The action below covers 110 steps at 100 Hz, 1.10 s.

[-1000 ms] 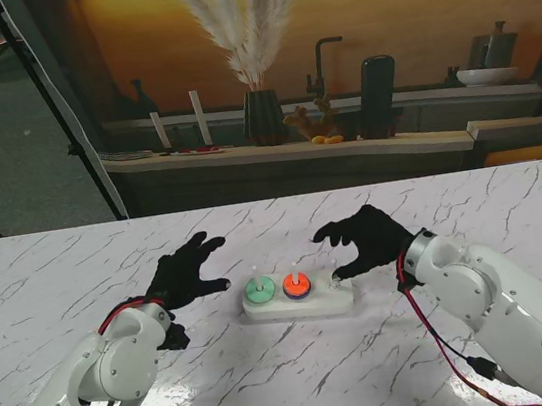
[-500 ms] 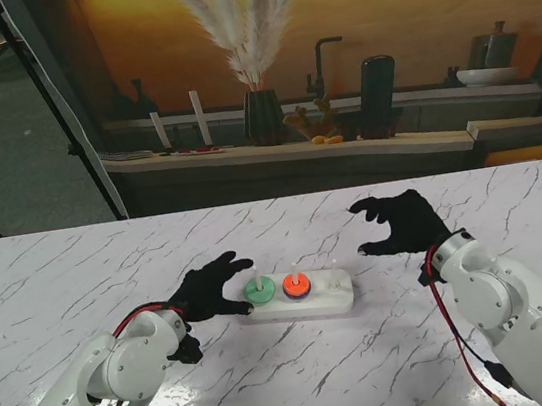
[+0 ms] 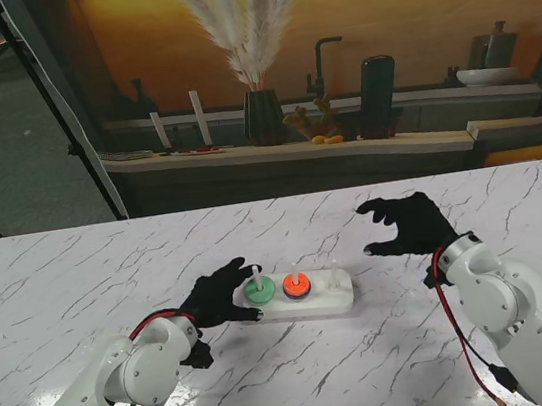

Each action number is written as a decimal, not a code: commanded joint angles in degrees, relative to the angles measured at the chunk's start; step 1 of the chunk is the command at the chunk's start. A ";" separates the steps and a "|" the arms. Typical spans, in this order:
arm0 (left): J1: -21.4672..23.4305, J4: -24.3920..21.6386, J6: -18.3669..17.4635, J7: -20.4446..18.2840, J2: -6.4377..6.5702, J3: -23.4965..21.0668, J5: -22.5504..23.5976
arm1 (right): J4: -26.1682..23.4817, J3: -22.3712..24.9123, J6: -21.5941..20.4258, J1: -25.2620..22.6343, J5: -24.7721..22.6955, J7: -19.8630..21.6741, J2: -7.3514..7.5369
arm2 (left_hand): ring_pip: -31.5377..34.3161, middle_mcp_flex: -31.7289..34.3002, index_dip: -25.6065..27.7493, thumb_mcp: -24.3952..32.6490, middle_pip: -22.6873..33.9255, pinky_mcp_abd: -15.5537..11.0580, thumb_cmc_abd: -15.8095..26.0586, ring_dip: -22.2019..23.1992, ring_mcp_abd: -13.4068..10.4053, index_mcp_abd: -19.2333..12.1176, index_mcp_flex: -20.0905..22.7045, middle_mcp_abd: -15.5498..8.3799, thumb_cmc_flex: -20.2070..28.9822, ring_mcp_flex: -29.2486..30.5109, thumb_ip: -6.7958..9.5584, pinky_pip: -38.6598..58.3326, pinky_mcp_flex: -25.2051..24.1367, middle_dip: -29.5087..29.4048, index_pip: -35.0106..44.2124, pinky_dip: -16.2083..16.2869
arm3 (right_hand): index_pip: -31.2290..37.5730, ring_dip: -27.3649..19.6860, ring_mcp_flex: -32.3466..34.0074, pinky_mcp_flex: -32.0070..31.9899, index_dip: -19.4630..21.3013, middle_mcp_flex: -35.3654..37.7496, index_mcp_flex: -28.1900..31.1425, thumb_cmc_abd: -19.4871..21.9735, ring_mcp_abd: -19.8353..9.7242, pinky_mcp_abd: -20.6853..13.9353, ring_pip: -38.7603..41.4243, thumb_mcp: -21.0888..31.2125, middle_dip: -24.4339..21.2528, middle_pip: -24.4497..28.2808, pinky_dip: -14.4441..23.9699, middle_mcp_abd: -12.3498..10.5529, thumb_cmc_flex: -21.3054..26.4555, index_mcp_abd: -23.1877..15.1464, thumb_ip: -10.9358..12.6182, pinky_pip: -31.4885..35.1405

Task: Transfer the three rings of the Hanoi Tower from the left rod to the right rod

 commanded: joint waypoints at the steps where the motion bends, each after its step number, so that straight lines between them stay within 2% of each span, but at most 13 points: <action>1: -0.21 0.73 -1.47 -0.54 -0.72 0.54 0.19 | -0.27 -0.06 0.09 -0.54 0.19 -0.01 -0.30 | 0.29 0.34 0.76 1.04 -0.01 1.27 -2.11 0.02 -0.76 0.99 -1.44 -0.39 -0.62 0.68 0.71 1.35 0.46 -0.24 -0.26 1.55 | -0.07 0.29 -0.78 -1.02 1.56 -0.83 -1.65 0.78 0.34 18.67 0.71 0.05 0.09 0.78 0.69 -0.19 -2.15 0.35 0.90 -0.70; 17: -1.12 2.02 -1.63 0.82 -1.00 1.71 0.48 | -0.37 0.34 0.11 -0.74 0.30 -0.06 -0.32 | 1.42 1.24 1.20 2.78 0.08 1.49 -2.80 1.04 -0.26 0.86 -1.12 -0.40 -0.68 2.20 0.48 5.16 0.60 0.15 -0.02 2.91 | 0.00 0.37 -0.59 -0.96 1.58 -0.59 -1.57 0.80 0.31 18.67 0.90 0.02 0.15 0.89 0.76 -0.18 -2.08 0.32 0.91 -0.65; 46: -2.23 3.57 -1.64 1.27 -1.10 3.11 0.71 | -0.53 0.99 0.08 -1.19 0.52 0.11 -0.31 | 1.79 1.74 1.55 4.40 0.20 1.38 -3.38 1.41 -0.41 0.77 0.13 -0.55 -0.64 2.75 0.28 7.30 0.87 0.37 0.49 2.70 | 0.25 0.56 -0.25 -0.77 1.66 -0.04 -1.20 0.92 0.26 18.62 1.36 -0.08 0.32 1.16 0.86 -0.37 -1.89 0.24 0.92 -0.47; 51: -2.45 3.97 -1.72 1.38 -1.12 3.31 0.74 | -0.58 1.08 0.09 -1.28 0.55 0.16 -0.30 | 1.94 1.84 1.43 4.73 0.23 1.35 -3.39 1.53 -0.44 0.70 -0.75 -0.62 -0.55 2.91 0.27 7.94 1.04 0.42 0.12 2.83 | 0.33 0.59 -0.17 -0.78 1.69 -0.05 -1.06 0.99 0.23 18.64 1.43 -0.09 0.32 1.16 0.87 -0.32 -1.89 0.19 0.92 -0.47; 74: -3.32 5.47 -1.79 3.31 -1.41 4.25 1.95 | -0.73 1.29 0.13 -1.56 0.77 0.36 -0.30 | 3.27 3.09 1.61 6.52 0.59 1.50 -3.74 2.68 -0.38 0.58 0.47 -0.74 -0.94 4.45 -0.13 12.72 1.73 0.82 0.74 3.75 | 0.57 0.72 0.12 -0.65 1.77 0.54 -0.73 1.12 0.23 18.60 1.76 -0.22 0.45 1.41 0.90 -0.48 -1.69 0.09 0.91 -0.35; 95: -3.78 5.58 -0.74 4.44 -1.67 4.92 2.48 | -0.82 1.41 0.14 -1.86 0.96 0.69 -0.26 | 4.36 3.53 1.62 6.78 0.74 1.51 -3.23 3.67 -0.28 0.57 0.56 -0.53 -0.88 5.09 -0.51 16.14 1.88 1.02 0.86 4.41 | 0.72 0.80 0.33 -0.55 1.81 0.93 -0.52 1.23 0.20 18.66 1.96 -0.39 0.55 1.55 0.91 -0.54 -1.53 0.05 0.91 -0.26; 110: -4.13 5.30 0.51 3.75 -1.61 5.36 2.36 | -0.84 1.49 0.07 -1.95 0.95 0.76 -0.25 | 4.90 3.54 1.60 6.60 0.71 1.45 -2.97 4.16 -0.15 0.67 0.59 -0.39 -0.82 5.41 -0.65 17.64 2.15 1.05 0.86 4.64 | 0.78 0.82 0.48 -0.51 1.82 1.09 -0.46 1.28 0.20 18.64 2.05 -0.47 0.63 1.64 0.90 -0.60 -1.52 0.12 0.92 -0.23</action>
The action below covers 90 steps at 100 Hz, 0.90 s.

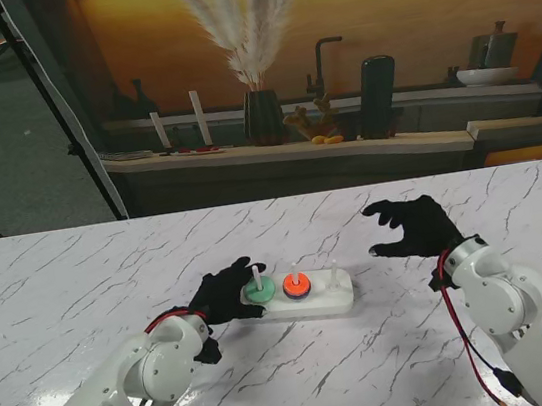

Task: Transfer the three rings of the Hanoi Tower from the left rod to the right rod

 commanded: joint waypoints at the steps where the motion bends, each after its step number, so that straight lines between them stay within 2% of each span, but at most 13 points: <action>1: -0.09 -0.26 -0.28 -1.40 -0.35 0.24 -0.20 | -0.18 -0.15 -0.06 -0.47 0.06 -0.08 -0.26 | 1.27 1.09 0.87 0.72 0.07 1.44 -0.86 1.07 -0.12 -0.16 0.39 -0.40 -0.30 1.51 -0.67 2.92 -0.07 0.97 0.11 1.48 | 0.78 0.79 0.47 -0.49 1.14 1.00 -0.49 0.47 0.19 18.63 1.36 -0.46 0.59 0.94 0.81 -0.60 -1.51 0.13 0.92 -0.22; 28: -0.68 -0.25 1.57 -3.55 -0.07 0.91 -0.67 | -0.15 -0.02 -0.05 -0.63 0.18 -0.15 -0.28 | 3.30 1.09 0.80 -0.22 0.00 1.17 -0.32 3.25 -0.09 0.03 0.43 -0.11 0.03 2.08 -0.70 6.86 0.04 0.98 0.05 2.62 | 0.90 0.79 0.41 -0.48 1.16 1.00 -0.38 0.56 0.16 18.68 1.39 -0.54 0.66 1.00 0.79 -0.61 -1.28 -0.08 0.93 -0.15; 57: -0.81 -0.24 2.45 -3.47 -0.14 1.05 -0.67 | -0.11 0.02 -0.10 -0.84 0.24 0.00 -0.25 | 5.23 1.29 0.71 -1.21 0.03 1.28 0.09 5.36 0.09 0.22 0.10 0.15 0.27 2.67 -0.60 10.04 0.51 1.08 -0.17 3.93 | 1.02 0.80 0.61 -0.39 1.17 1.38 -0.32 0.67 0.14 18.63 1.47 -0.72 0.73 1.15 0.75 -0.74 -1.04 -0.41 0.92 -0.08; 68: -0.84 -0.59 3.50 -3.94 -0.09 1.12 -0.69 | -0.05 0.06 -0.17 -0.85 0.28 0.07 -0.24 | 5.56 0.77 0.51 -1.78 -0.20 2.07 -0.08 5.75 0.38 0.39 -0.29 0.26 -0.38 2.77 -0.63 10.75 0.72 0.99 -0.48 4.24 | 1.11 0.81 0.74 -0.40 1.19 1.62 -0.19 0.76 0.13 18.65 1.51 -0.79 0.76 1.21 0.73 -0.79 -0.95 -0.58 0.92 -0.08; 90: -1.26 -0.95 5.52 -5.11 0.04 1.66 -0.70 | 0.03 0.12 -0.29 -0.90 0.23 0.21 -0.19 | 9.29 1.86 0.44 -2.88 0.23 2.70 0.35 10.18 0.70 0.36 0.38 0.47 0.04 3.86 -0.35 17.64 2.01 1.36 -0.18 7.92 | 1.27 0.81 0.93 -0.31 1.21 2.00 -0.07 0.81 0.06 18.63 1.53 -0.99 0.82 1.30 0.70 -0.97 -0.62 -0.79 0.89 -0.03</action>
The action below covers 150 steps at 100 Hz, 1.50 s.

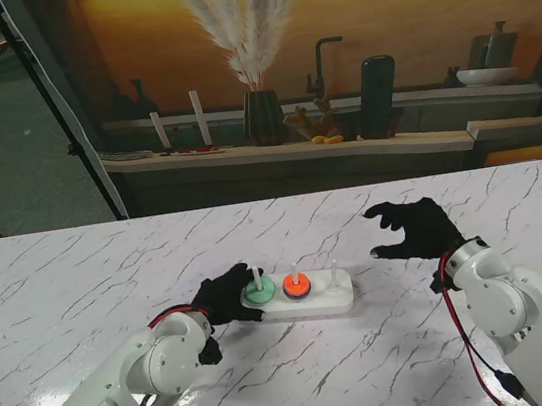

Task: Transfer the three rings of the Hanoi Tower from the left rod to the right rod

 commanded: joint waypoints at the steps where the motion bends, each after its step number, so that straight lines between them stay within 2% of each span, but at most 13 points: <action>1: -0.08 0.07 -0.96 -0.86 -0.12 0.24 -0.23 | 0.00 -0.14 -0.19 -0.45 0.02 0.06 -0.22 | 1.81 1.38 0.46 -1.40 0.16 2.70 0.47 1.64 0.66 0.32 0.58 0.47 0.63 1.24 -0.35 3.78 0.43 1.07 0.66 2.11 | 0.66 0.78 0.94 -0.31 1.21 1.14 -0.07 0.81 0.04 18.63 0.91 -0.82 0.66 0.70 0.70 -1.05 -0.66 -0.79 0.89 -0.01; 13: 0.02 0.25 -0.45 0.00 -0.36 0.31 -0.37 | 0.03 -0.13 -0.22 -0.49 0.14 0.14 -0.22 | 5.03 3.39 1.00 -3.34 0.98 2.42 3.91 4.87 0.75 -0.01 2.06 0.69 2.23 2.58 -0.67 7.82 1.77 1.93 1.52 4.26 | 0.71 0.80 1.03 -0.33 1.20 1.27 -0.11 0.89 0.11 18.64 0.95 -0.94 0.69 0.73 0.67 -1.01 -0.53 -0.93 0.88 -0.02; 31: 0.24 0.29 -0.29 0.65 -0.51 0.14 -0.53 | 0.12 -0.24 -0.13 -0.47 0.06 0.17 -0.20 | 6.15 4.56 1.71 -4.15 1.44 2.17 5.71 5.57 0.63 -1.09 4.18 0.54 3.40 2.89 -0.64 8.51 1.94 2.26 2.87 4.39 | 0.77 0.80 1.00 -0.34 1.18 1.18 -0.16 0.90 0.05 18.66 0.94 -1.07 0.69 0.68 0.64 -1.02 -0.31 -1.02 0.90 -0.01; 43: 0.31 0.33 -0.05 1.23 -0.62 0.12 -0.41 | 0.16 -0.26 -0.14 -0.47 0.04 0.10 -0.21 | 7.02 5.84 5.06 -6.22 1.98 2.24 7.50 5.95 0.57 -2.84 7.85 0.27 5.87 3.11 -0.69 9.09 2.10 2.68 7.27 4.26 | 0.81 0.78 0.93 -0.29 1.16 1.10 -0.20 0.89 0.01 18.67 0.89 -1.15 0.68 0.63 0.63 -0.98 -0.24 -0.98 0.90 0.02; 58: 0.33 0.49 0.38 1.97 -0.80 0.28 -0.34 | 0.21 -0.22 -0.15 -0.49 0.12 0.03 -0.23 | 8.36 7.13 7.12 -6.61 2.79 2.35 10.43 6.43 0.53 -3.58 10.09 -0.04 8.24 4.36 -0.87 10.37 3.15 3.02 9.92 4.64 | 0.81 0.76 0.87 -0.34 1.12 0.97 -0.31 0.88 0.06 18.58 0.86 -1.19 0.66 0.59 0.60 -0.91 -0.21 -0.72 0.92 0.03; 63: 0.33 0.52 0.45 2.07 -0.84 0.31 -0.49 | 0.23 -0.23 -0.18 -0.51 0.05 0.10 -0.20 | 8.88 8.40 8.01 -7.69 3.56 2.35 11.83 6.57 0.50 -4.21 10.90 -0.06 9.48 4.51 -1.43 10.74 3.31 3.27 11.60 4.59 | 0.81 0.76 0.86 -0.29 1.11 0.90 -0.32 0.95 -0.03 18.56 0.86 -1.23 0.65 0.56 0.60 -0.97 -0.25 -0.72 0.92 0.06; 84: 0.33 0.72 0.50 2.76 -1.03 0.36 -0.69 | 0.31 -0.21 -0.12 -0.59 0.02 0.17 -0.18 | 10.13 8.81 12.13 -8.21 4.91 2.70 11.50 6.87 0.63 -5.11 10.62 -0.39 11.77 5.51 -1.79 12.05 4.23 3.54 15.20 4.87 | 0.83 0.74 0.82 -0.25 1.05 0.80 -0.33 0.96 -0.04 18.58 0.84 -1.23 0.60 0.52 0.58 -0.97 -0.32 -0.43 0.95 0.13; 107: 0.32 1.17 0.14 3.68 -1.35 0.24 -1.72 | 0.36 -0.05 -0.20 -0.59 0.25 0.48 -0.16 | 12.09 10.21 12.24 -8.10 6.81 3.94 12.22 7.45 1.02 -5.59 11.18 -0.52 12.99 7.68 -2.36 14.30 6.53 3.74 16.20 5.72 | 0.78 0.72 0.73 -0.34 0.98 0.74 -0.32 1.02 -0.02 18.52 0.80 -1.12 0.55 0.51 0.55 -0.95 -0.49 0.07 0.99 0.10; 150: 1.60 -2.12 1.19 0.72 -1.01 -3.03 -4.48 | 0.70 -0.28 0.04 -0.66 0.84 1.37 -0.07 | 12.32 11.08 10.46 -9.41 7.71 6.18 15.67 6.29 1.94 -5.77 11.62 -0.12 12.63 8.67 -3.38 14.30 8.20 2.81 16.27 5.82 | 0.63 0.73 0.65 -0.42 0.88 0.70 -0.22 1.24 0.01 18.46 0.82 -1.14 0.51 0.52 0.51 -0.90 -0.79 0.47 0.96 0.07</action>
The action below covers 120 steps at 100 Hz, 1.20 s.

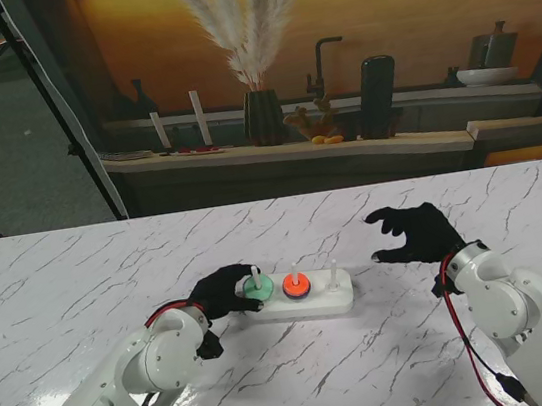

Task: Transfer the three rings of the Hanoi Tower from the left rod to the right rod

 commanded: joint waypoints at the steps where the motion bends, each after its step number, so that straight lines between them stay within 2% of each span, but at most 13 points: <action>1: 0.39 -0.91 -0.49 -0.81 0.04 -0.44 -0.71 | 0.08 -0.30 0.01 -0.44 0.15 0.10 -0.20 | 1.14 1.38 1.44 2.65 1.22 3.34 7.89 -0.38 1.12 -4.26 5.87 -0.14 5.07 1.76 0.23 3.01 0.45 -0.35 8.27 1.14 | 0.62 0.71 0.65 -0.44 0.86 0.70 -0.22 0.79 0.00 18.46 0.81 -0.42 0.50 0.48 0.51 -0.85 -0.82 0.47 0.96 0.08; 36: 1.25 -3.97 0.25 -2.46 0.25 -2.67 -2.05 | 0.13 -0.45 0.06 -0.50 0.21 0.47 -0.14 | 1.41 1.41 0.81 2.46 0.98 3.81 8.82 -0.75 1.52 -3.75 5.84 0.27 4.45 1.84 0.17 3.02 0.84 -0.74 7.29 1.21 | 0.54 0.70 0.59 -0.43 0.84 0.70 -0.20 0.86 0.00 18.46 0.77 -0.45 0.49 0.49 0.52 -0.87 -0.80 0.54 0.95 0.09; 54: 1.51 -6.21 0.86 -4.82 0.63 -3.91 -3.34 | 0.31 -0.61 0.11 -0.56 0.26 0.50 -0.13 | 1.36 1.32 0.78 2.51 0.72 3.65 8.76 -0.92 1.64 -3.53 5.79 0.40 4.57 1.66 0.26 2.99 0.79 -0.88 6.75 1.24 | 0.61 0.70 0.57 -0.49 0.87 0.63 0.01 0.85 0.00 18.49 0.76 -0.45 0.48 0.47 0.51 -0.97 -0.68 0.65 0.96 0.06; 83: 1.48 -8.46 1.20 -6.47 1.06 -5.20 -2.37 | 0.42 -0.73 0.06 -0.67 0.62 0.61 -0.15 | 1.59 1.41 1.00 2.57 0.45 3.67 8.63 -0.94 1.79 -3.37 5.85 0.52 4.87 1.89 0.37 3.17 1.07 -0.95 6.19 1.39 | 0.58 0.70 0.58 -0.52 0.88 0.71 -0.02 0.91 0.07 18.51 0.76 -0.51 0.49 0.50 0.50 -0.93 -0.73 0.60 0.94 0.03; 107: 2.16 -11.94 0.37 -10.18 1.99 -7.49 -0.86 | 0.63 -0.98 0.10 -0.68 0.74 0.65 -0.16 | 1.64 1.55 1.10 2.54 0.27 3.46 8.69 -1.00 1.79 -3.20 5.90 0.66 4.85 1.98 0.42 3.33 1.40 -0.99 5.66 1.52 | 0.55 0.71 0.64 -0.53 0.87 0.73 0.04 0.89 0.02 18.48 0.76 -0.54 0.49 0.47 0.49 -0.90 -0.67 0.61 0.94 0.01; 120: 2.11 -12.73 -0.20 -10.87 2.20 -7.90 0.05 | 0.72 -1.18 0.02 -0.66 0.86 0.63 -0.17 | 1.68 1.62 1.25 2.52 0.16 3.41 8.68 -1.02 1.64 -3.25 5.94 0.55 4.76 2.20 0.43 3.59 1.91 -0.99 5.42 1.71 | 0.56 0.71 0.64 -0.55 0.89 0.71 0.04 0.88 -0.03 18.46 0.76 -0.55 0.49 0.47 0.48 -0.94 -0.66 0.54 0.94 0.00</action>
